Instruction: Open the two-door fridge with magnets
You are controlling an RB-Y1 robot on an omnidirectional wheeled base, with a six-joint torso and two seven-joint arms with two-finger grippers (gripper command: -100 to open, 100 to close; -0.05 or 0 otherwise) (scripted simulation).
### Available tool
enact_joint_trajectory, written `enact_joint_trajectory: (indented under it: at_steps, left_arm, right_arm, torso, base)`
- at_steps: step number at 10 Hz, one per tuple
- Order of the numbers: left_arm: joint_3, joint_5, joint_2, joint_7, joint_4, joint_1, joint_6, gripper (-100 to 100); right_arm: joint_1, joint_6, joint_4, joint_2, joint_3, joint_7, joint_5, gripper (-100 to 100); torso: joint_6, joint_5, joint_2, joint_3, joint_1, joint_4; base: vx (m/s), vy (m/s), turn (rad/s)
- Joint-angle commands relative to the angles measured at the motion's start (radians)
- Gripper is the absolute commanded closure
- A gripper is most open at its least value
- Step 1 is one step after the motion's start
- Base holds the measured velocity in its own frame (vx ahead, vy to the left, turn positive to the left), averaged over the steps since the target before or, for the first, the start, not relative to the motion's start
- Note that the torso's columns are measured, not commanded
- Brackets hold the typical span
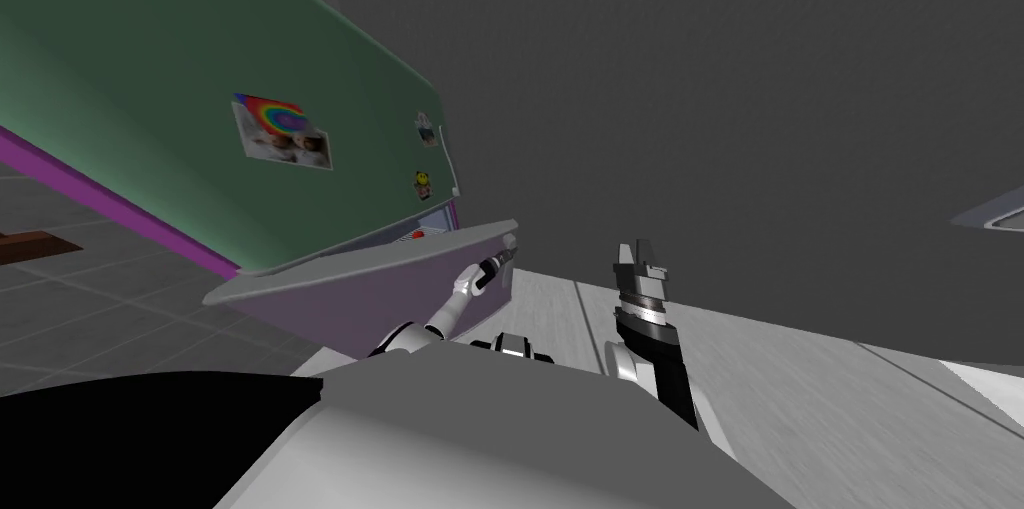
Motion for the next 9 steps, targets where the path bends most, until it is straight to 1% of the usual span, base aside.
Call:
enact_joint_trajectory:
  at_steps: [1,2,3,5,6,7,9]
  left_arm:
    - [-0.028,-0.039,-0.019,0.024,0.003,-0.009,-0.055,100]
    - [-0.028,-0.039,-0.019,0.024,0.003,-0.009,-0.055,100]
    - [-0.041,-0.055,-0.024,0.038,-0.002,-0.009,-0.071,100]
    - [-0.069,-0.088,-0.035,0.068,-0.013,-0.008,-0.103,100]
    - [-0.054,-0.093,-0.029,0.089,0.022,-0.05,-0.083,-100]
    - [-0.054,-0.093,-0.029,0.089,0.022,-0.05,-0.083,-100]
    - [-0.061,-0.118,-0.018,0.14,0.023,-0.081,-0.07,-100]
  right_arm:
    - [0.0,0.0,0.0,0.0,0.0,0.0,0.0,0]
    - [0.0,0.0,0.0,0.0,0.0,0.0,0.0,0]
    - [0.0,0.0,0.0,0.0,0.0,0.0,0.0,0]
    - [0.0,0.0,0.0,0.0,0.0,0.0,0.0,0]
    - [0.0,0.0,0.0,0.0,0.0,0.0,0.0,0]
    - [0.0,0.0,0.0,0.0,0.0,0.0,0.0,0]
    - [0.001,0.0,0.0,0.0,0.0,0.0,0.0,0]
  torso:
    - [0.0,0.001,-0.002,-0.001,0.0,0.0]
    - [-0.001,0.001,0.0,-0.001,0.002,0.0]
    - [-0.006,-0.001,-0.006,-0.004,0.002,0.003]
    - [-0.003,0.0,-0.002,-0.001,0.002,0.002]
    - [-0.001,0.0,-0.001,0.0,0.0,0.002]
    - [-0.004,0.0,-0.007,-0.004,0.0,0.001]
    - [-0.002,0.001,-0.013,-0.008,0.0,-0.003]
  base:
    - [-0.347,0.073,-0.089]
    - [-0.23,0.033,-0.077]
    - [-0.158,0.02,-0.032]
    - [-0.22,0.021,-0.04]
    - [-0.139,0.006,-0.046]
    - [-0.024,0.001,0.02]
    - [0.004,0.0,0.009]
